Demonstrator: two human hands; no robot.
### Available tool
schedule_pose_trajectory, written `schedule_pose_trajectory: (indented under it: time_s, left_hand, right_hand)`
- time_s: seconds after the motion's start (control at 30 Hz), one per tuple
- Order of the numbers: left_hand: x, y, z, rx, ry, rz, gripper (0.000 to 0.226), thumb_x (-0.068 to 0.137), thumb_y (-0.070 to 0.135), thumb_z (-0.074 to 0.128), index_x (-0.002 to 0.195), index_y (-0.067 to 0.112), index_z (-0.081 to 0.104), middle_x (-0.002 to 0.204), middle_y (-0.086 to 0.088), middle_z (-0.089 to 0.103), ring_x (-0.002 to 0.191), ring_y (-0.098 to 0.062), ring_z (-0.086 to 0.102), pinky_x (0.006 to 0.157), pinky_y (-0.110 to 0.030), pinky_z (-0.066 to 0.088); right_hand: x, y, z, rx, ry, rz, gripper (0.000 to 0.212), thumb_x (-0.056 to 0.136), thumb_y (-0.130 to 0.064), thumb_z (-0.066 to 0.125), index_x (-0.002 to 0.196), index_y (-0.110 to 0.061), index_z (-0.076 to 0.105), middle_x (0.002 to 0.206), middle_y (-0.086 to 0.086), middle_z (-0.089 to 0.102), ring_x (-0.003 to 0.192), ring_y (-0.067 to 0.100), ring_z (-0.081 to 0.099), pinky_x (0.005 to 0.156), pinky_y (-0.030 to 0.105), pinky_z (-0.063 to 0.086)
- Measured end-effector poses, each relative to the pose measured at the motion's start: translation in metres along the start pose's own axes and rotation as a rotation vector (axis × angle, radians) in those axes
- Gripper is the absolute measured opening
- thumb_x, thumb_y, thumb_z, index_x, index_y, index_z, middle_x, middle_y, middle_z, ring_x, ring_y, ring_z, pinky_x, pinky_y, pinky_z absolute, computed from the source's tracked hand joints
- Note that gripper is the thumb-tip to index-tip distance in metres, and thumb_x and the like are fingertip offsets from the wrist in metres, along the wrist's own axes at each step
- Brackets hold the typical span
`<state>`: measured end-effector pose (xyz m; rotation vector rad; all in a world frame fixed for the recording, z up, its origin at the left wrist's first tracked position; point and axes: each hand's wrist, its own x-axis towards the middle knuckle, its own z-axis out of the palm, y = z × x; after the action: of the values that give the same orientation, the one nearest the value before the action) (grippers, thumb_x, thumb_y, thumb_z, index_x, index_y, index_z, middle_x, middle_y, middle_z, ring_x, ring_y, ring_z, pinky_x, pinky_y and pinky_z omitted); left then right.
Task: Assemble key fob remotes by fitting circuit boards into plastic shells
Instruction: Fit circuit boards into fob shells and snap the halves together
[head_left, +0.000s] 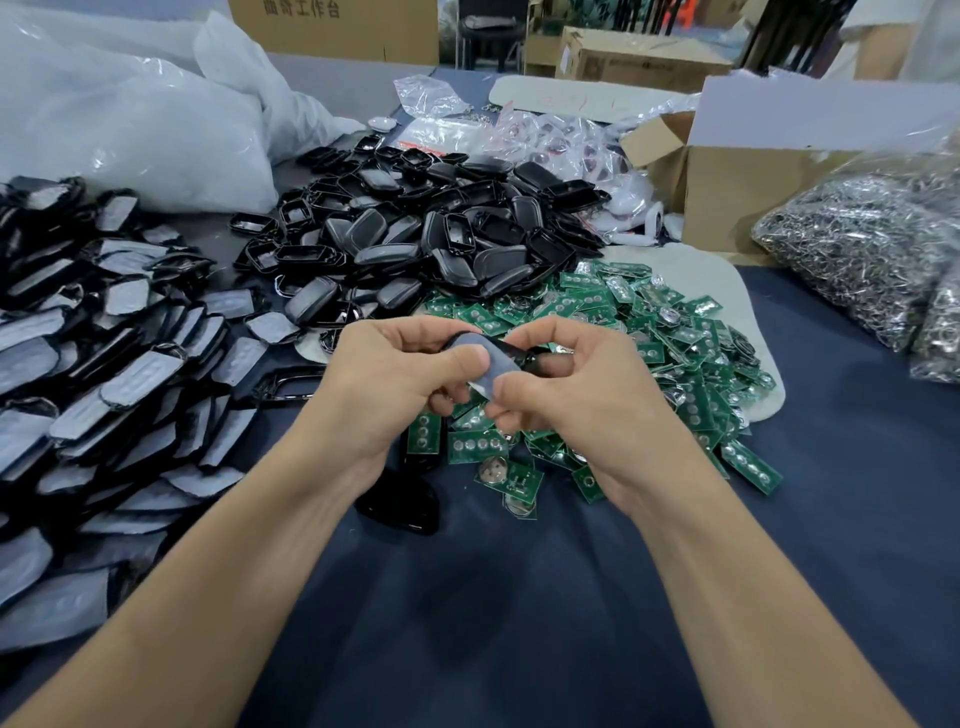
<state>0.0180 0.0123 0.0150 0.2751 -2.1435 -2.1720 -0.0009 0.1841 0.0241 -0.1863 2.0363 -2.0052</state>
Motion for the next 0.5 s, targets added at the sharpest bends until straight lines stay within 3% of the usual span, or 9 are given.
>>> schedule_pose_trajectory:
  time_s: [0.17, 0.27, 0.37, 0.43, 0.5]
  left_hand:
    - [0.000, 0.000, 0.002, -0.090, 0.030, -0.073, 0.017, 0.085, 0.005, 0.079, 0.084, 0.022, 0.084, 0.069, 0.003, 0.071, 0.055, -0.005, 0.059, 0.054, -0.015, 0.049]
    - [0.000, 0.000, 0.003, -0.124, 0.097, -0.025, 0.020, 0.086, -0.001, 0.077, 0.095, 0.017, 0.080, 0.067, 0.004, 0.069, 0.054, -0.006, 0.057, 0.055, -0.016, 0.049]
    - [-0.001, 0.002, 0.005, -0.084, 0.125, 0.039, 0.019, 0.084, -0.003, 0.078, 0.091, 0.015, 0.080, 0.067, -0.001, 0.072, 0.053, -0.008, 0.058, 0.054, -0.017, 0.050]
    - [-0.003, 0.004, 0.006, -0.066, 0.119, 0.066, 0.019, 0.083, -0.004, 0.079, 0.089, 0.015, 0.080, 0.069, -0.004, 0.073, 0.053, -0.009, 0.060, 0.054, -0.018, 0.051]
    - [-0.005, 0.005, 0.007, -0.071, 0.110, 0.076, 0.019, 0.083, -0.004, 0.079, 0.087, 0.015, 0.079, 0.068, -0.004, 0.073, 0.053, -0.009, 0.061, 0.053, -0.018, 0.052]
  right_hand:
    - [0.000, 0.002, 0.002, 0.044, 0.097, -0.007, 0.019, 0.086, -0.001, 0.074, 0.101, -0.010, 0.067, 0.074, 0.011, 0.077, 0.059, 0.021, 0.071, 0.057, 0.029, 0.057]
    - [0.001, 0.004, 0.002, -0.228, 0.270, -0.166, 0.012, 0.078, -0.017, 0.080, 0.083, -0.021, 0.069, 0.082, -0.005, 0.077, 0.073, 0.012, 0.073, 0.075, 0.039, 0.062]
    - [-0.002, 0.003, 0.006, -0.468, 0.325, -0.266, 0.012, 0.073, -0.033, 0.082, 0.079, -0.033, 0.072, 0.103, -0.029, 0.073, 0.093, -0.005, 0.069, 0.090, 0.022, 0.053]
    - [-0.003, 0.005, 0.009, -0.525, 0.353, -0.271, 0.015, 0.072, -0.036, 0.084, 0.080, -0.036, 0.072, 0.105, -0.034, 0.071, 0.088, -0.004, 0.069, 0.084, 0.015, 0.049]
    - [-0.001, 0.009, 0.012, -0.421, 0.327, -0.247, 0.017, 0.073, -0.028, 0.084, 0.080, -0.033, 0.069, 0.090, -0.023, 0.075, 0.078, 0.002, 0.072, 0.074, 0.017, 0.054]
